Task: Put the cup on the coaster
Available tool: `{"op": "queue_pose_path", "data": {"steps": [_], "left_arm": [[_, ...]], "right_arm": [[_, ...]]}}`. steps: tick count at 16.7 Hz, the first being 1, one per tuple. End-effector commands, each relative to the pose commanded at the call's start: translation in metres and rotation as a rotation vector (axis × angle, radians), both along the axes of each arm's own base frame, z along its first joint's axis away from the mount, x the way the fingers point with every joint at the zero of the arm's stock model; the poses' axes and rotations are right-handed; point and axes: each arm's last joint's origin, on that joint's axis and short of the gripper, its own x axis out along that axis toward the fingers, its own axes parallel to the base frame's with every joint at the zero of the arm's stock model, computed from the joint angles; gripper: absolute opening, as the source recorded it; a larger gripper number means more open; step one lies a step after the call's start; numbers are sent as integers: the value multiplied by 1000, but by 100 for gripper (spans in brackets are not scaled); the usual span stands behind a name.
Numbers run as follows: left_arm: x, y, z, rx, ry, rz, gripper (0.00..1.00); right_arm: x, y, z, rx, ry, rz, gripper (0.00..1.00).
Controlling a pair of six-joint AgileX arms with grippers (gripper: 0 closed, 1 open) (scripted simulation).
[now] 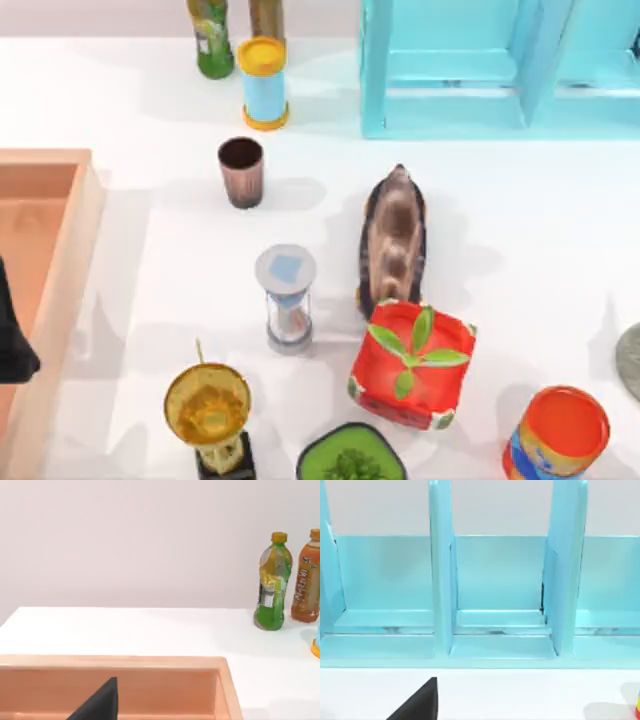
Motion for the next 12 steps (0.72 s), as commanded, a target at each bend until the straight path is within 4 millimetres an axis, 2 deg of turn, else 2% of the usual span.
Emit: {"op": "queue_pose_path", "data": {"steps": [3,6,9,12], "left_arm": [[0,0,0,0,0,0,100],[0,0,0,0,0,0,100],[0,0,0,0,0,0,100],[0,0,0,0,0,0,100]], "right_arm": [[0,0,2,-3,4,3,100],[1,3,21,-34,38,36,100],[8,8,59,-94,102,105,100],[27,16,108,-178,185,206,100]]}}
